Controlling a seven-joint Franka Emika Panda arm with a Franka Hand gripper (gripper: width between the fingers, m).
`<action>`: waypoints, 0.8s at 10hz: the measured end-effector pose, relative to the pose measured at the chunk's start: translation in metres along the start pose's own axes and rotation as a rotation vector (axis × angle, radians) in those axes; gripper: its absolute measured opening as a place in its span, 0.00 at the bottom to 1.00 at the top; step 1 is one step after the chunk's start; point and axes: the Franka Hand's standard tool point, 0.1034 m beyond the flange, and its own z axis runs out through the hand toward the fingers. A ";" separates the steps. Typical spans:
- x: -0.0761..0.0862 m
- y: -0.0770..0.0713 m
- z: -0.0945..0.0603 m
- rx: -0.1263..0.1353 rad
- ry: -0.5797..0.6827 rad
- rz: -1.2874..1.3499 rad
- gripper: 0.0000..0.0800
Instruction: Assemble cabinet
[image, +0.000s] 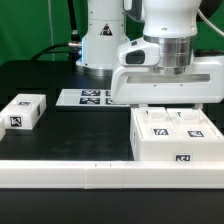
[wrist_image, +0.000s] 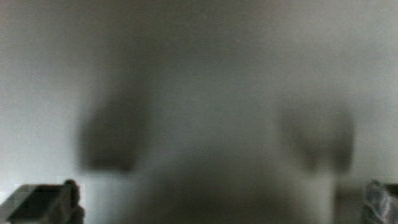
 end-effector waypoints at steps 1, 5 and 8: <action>0.000 0.000 0.000 0.000 0.000 -0.002 1.00; 0.018 0.008 0.000 -0.003 0.018 -0.002 1.00; 0.018 0.007 0.001 -0.003 0.017 -0.007 1.00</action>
Offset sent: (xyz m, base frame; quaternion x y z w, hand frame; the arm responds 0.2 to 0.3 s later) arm 0.0240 -0.0156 -0.0097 -0.0293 0.0229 -0.0055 0.9993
